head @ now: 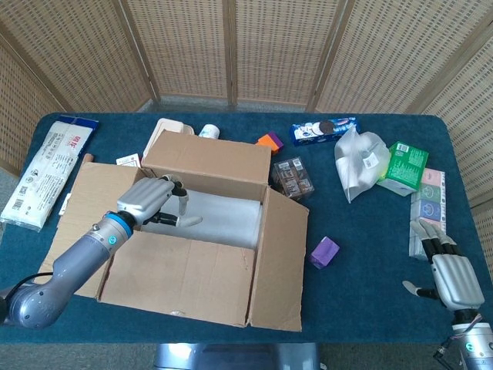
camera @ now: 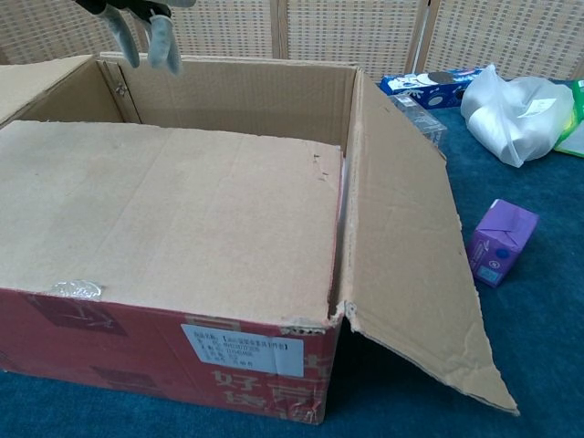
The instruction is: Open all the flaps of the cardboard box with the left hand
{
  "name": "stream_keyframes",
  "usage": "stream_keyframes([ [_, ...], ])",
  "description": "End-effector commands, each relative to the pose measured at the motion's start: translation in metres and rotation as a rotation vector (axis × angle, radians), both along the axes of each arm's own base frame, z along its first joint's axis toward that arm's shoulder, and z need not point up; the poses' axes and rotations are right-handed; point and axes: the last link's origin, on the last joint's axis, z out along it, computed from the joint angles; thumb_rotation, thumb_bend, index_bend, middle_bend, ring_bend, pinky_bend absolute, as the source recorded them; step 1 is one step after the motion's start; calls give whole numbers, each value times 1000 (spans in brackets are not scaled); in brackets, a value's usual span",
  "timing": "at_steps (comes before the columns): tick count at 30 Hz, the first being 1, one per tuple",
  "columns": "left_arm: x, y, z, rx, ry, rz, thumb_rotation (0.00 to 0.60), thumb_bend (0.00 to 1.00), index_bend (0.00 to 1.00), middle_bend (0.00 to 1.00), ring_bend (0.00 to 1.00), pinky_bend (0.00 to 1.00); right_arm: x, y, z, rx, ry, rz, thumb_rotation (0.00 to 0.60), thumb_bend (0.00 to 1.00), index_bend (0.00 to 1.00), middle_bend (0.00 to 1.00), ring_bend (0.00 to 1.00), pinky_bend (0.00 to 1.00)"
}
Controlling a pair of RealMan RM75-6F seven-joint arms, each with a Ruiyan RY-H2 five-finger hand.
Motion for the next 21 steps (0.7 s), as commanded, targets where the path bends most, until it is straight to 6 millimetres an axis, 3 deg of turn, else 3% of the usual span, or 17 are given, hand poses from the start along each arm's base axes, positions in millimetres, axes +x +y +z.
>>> stream_keyframes([
  [1,-4,-4,-9,-54,5,54,137,0,535,335,153,282,0,0,0,2,1,3,600,0,0,0,0,151],
  [21,0,-8,-29,-59,137,53,129,0,510,276,94,277,2,2,-4,14,3,8,600,0,0,0,0,151],
])
